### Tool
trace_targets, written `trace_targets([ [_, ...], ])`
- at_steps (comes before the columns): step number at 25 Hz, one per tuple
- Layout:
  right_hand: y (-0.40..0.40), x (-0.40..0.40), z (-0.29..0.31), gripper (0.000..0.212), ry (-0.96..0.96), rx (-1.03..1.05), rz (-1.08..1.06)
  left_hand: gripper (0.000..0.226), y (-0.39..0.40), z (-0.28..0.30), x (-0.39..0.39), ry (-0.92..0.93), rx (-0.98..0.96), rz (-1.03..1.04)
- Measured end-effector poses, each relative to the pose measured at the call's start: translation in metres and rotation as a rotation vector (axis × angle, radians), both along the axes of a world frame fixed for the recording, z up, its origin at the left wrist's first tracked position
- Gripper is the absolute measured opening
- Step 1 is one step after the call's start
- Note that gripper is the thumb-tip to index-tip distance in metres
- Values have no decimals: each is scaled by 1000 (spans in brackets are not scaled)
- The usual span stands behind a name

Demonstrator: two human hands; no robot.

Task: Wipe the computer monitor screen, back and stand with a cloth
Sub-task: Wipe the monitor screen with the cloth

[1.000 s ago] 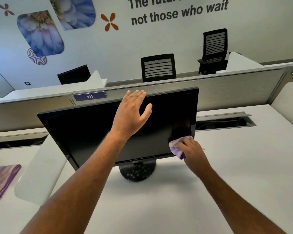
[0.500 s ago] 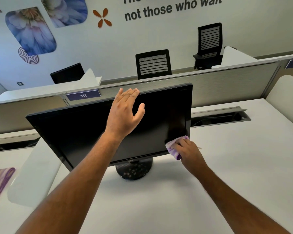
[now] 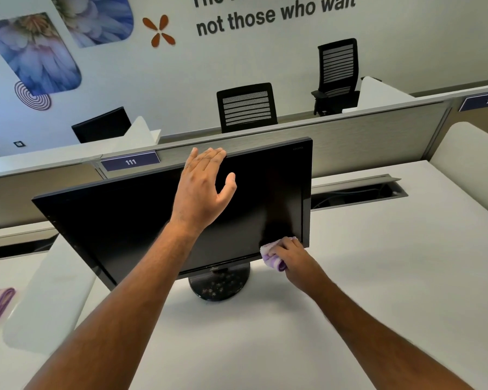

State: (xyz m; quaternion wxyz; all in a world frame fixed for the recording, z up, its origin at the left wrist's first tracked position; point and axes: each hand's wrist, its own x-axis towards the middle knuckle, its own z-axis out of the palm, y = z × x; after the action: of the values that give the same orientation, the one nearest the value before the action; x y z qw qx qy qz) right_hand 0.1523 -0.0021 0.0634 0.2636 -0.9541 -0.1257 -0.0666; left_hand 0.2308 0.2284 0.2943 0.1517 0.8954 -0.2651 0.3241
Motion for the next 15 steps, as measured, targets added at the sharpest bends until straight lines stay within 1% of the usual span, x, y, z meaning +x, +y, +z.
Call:
trace_targets([
  [4, 45, 3, 3, 48, -81, -3, 66, 56, 3, 2, 0, 11, 15, 9],
  [8, 78, 5, 2, 50, -95, 56, 133, 57, 5, 2, 0, 18, 26, 9],
  [10, 70, 5, 0, 48, -93, 43, 152, 57, 5, 2, 1, 16, 27, -1],
  [12, 46, 4, -1, 45, -133, 16, 118, 56, 6, 1, 1, 8, 28, -3],
  [15, -4, 3, -7, 37, -160, 58, -56, 55, 6, 0, 2, 1, 19, -6],
])
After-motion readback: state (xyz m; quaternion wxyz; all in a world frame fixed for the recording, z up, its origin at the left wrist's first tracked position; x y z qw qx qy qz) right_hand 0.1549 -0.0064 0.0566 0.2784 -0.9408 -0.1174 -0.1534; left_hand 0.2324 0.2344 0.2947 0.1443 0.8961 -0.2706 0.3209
